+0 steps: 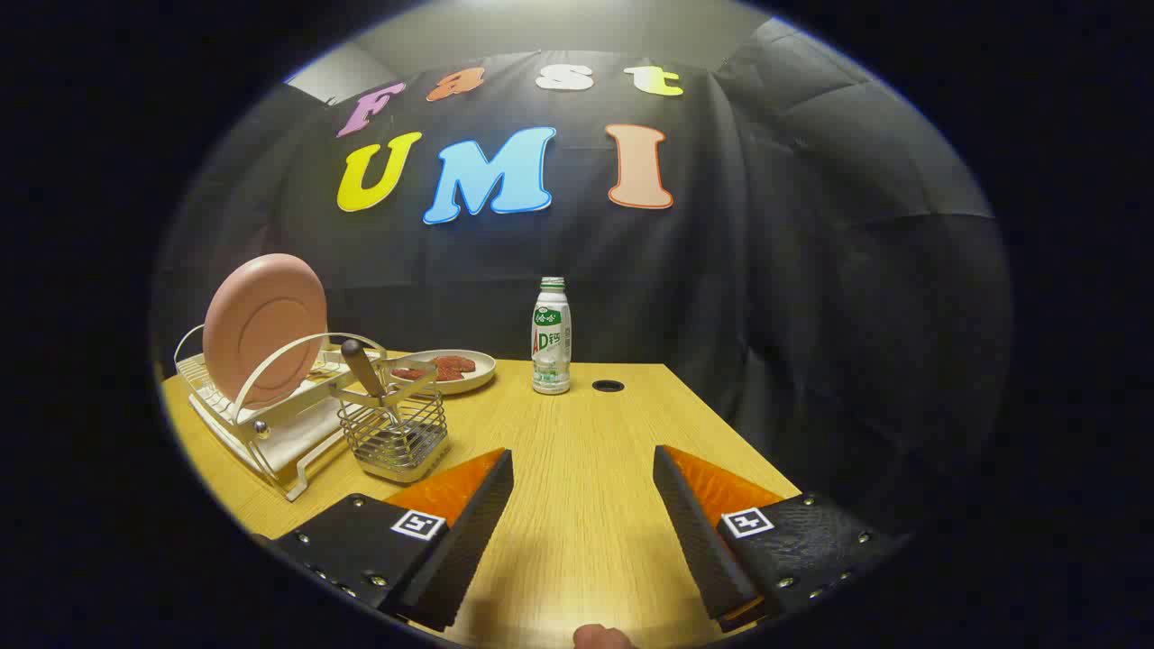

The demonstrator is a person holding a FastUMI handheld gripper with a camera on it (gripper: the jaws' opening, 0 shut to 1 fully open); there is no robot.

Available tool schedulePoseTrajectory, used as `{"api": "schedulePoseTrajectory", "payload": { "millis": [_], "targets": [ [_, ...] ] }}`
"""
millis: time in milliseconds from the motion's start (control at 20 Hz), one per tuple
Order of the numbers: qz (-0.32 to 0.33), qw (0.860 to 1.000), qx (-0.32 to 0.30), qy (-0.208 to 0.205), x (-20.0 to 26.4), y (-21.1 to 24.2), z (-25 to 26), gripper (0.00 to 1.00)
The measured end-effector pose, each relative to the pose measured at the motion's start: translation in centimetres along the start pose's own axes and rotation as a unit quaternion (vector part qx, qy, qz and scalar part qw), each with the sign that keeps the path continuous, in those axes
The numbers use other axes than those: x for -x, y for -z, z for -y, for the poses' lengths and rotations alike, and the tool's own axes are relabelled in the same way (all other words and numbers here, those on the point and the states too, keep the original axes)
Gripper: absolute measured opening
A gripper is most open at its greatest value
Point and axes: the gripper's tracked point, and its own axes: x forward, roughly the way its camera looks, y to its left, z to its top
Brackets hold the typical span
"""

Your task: Take the plate from the dish rack, then take the spoon from the basket and place it into the plate.

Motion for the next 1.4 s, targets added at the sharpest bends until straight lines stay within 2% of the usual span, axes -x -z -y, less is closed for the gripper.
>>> {"api": "schedulePoseTrajectory", "payload": {
  "millis": [300,450,600,750,1000,1250,1400],
  "targets": [
    [0.007,1.000,0.014,0.027,-1.6,-1.8,1.1,0.96],
    [0.024,0.999,0.026,0.024,-1.6,-6.7,0.8,0.96],
    [0.027,0.999,0.030,0.028,0.3,-12.9,-0.3,0.96],
    [0.047,0.998,0.022,0.042,2.8,-19.6,-2.3,0.95],
    [0.012,0.999,-0.026,0.027,5.1,-26.6,-8.4,0.95],
    [0.006,1.000,-0.011,0.017,6.0,-30.8,-13.5,0.95],
    [-0.014,1.000,0.001,0.008,6.1,-31.4,-16.6,0.95]
  ]
}}
